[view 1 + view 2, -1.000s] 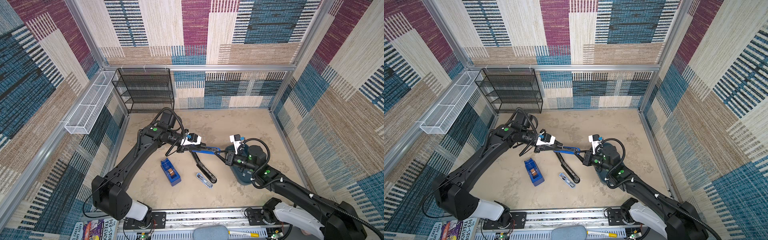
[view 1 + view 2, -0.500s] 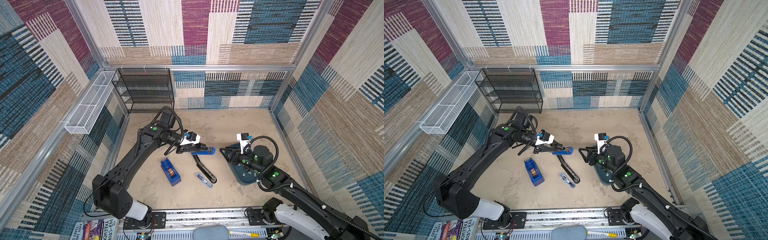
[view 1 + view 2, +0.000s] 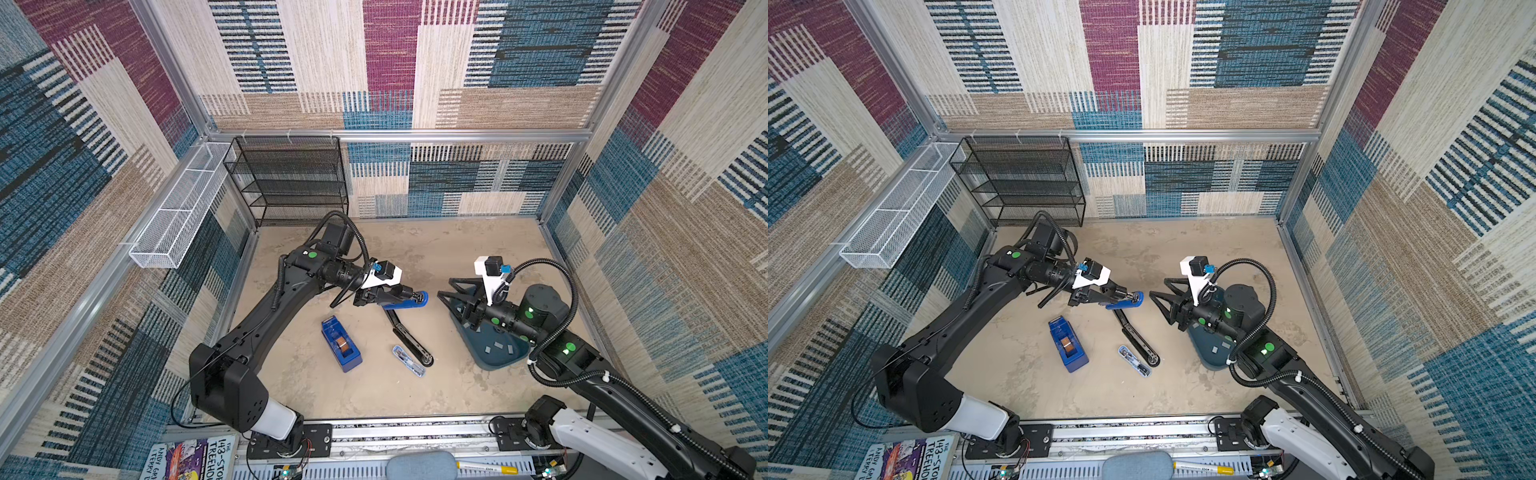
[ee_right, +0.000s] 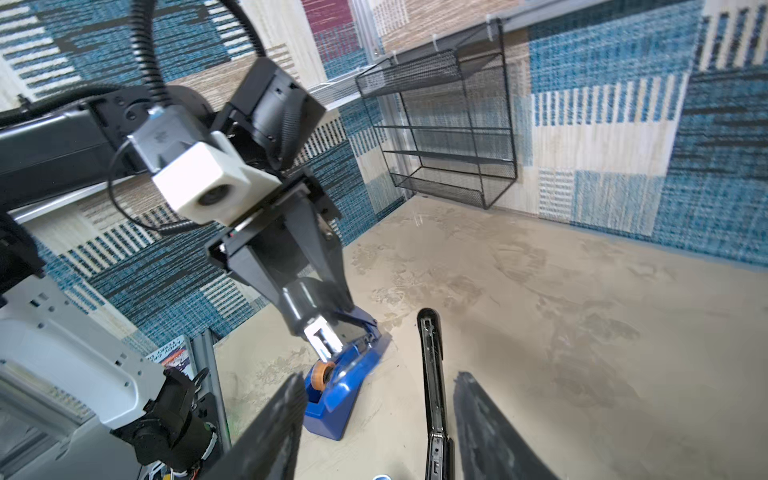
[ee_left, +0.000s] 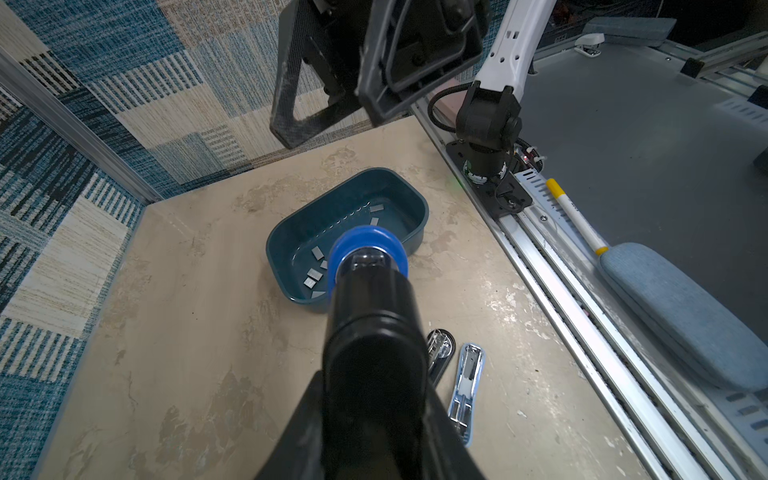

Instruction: Load the staples into the stapler

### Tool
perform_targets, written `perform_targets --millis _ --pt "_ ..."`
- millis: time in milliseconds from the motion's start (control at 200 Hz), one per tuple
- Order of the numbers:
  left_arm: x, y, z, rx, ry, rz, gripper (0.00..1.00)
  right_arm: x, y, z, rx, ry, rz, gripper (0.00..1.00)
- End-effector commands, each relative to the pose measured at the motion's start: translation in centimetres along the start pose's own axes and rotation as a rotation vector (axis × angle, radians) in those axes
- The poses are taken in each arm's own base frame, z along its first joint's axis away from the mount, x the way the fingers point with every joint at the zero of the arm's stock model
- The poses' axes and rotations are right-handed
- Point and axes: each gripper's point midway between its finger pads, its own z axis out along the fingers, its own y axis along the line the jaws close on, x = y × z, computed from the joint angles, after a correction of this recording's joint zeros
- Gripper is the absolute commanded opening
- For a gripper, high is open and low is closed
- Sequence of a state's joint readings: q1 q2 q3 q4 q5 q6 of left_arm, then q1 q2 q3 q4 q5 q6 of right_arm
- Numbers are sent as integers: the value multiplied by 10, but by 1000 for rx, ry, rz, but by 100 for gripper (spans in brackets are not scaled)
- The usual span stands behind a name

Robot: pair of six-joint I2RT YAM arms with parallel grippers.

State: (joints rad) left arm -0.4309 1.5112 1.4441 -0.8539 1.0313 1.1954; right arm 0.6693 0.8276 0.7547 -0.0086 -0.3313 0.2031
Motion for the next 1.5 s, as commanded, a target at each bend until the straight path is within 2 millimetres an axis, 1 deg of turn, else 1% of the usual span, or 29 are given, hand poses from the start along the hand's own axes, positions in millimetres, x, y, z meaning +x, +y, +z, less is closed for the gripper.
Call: perform_targets --millis 0,90,165,270,356,451,576,656,841,882,947,1112,1282,1498 --pt "-12 -4 0 24 -52 -11 0 2 15 17 -16 39 -111 59" --pt "-13 -5 1 31 -51 -11 0 11 18 33 -14 89 -134 59" --pt "-14 -6 2 36 -52 -9 0 21 10 42 12 121 -139 58" --pt "-17 -8 1 40 -63 -1 0 34 0 49 49 150 -142 57" --pt "-19 -11 -1 47 -72 5 0 41 -2 51 54 170 -143 53" --pt "-21 -12 -2 51 -79 8 0 47 -1 51 39 181 -143 45" --pt "-26 -13 -3 56 -96 13 0 59 -1 51 25 202 -140 37" --pt "-28 -14 -4 62 -105 10 0 69 -5 52 35 222 -136 33" --pt "-33 -16 -5 68 -127 15 0 84 -10 55 42 260 -130 33" --pt "-34 -16 -6 68 -131 20 0 84 -11 55 45 260 -129 34" --pt "-35 -16 -6 70 -135 18 0 82 -11 55 47 254 -130 38" --pt "-34 -16 -5 71 -133 15 0 80 -9 55 42 241 -131 40" --pt "-36 -16 -7 71 -147 18 0 87 -9 57 28 250 -120 40" --pt "-35 -14 -8 69 -155 12 0 94 -6 58 14 268 -123 46"
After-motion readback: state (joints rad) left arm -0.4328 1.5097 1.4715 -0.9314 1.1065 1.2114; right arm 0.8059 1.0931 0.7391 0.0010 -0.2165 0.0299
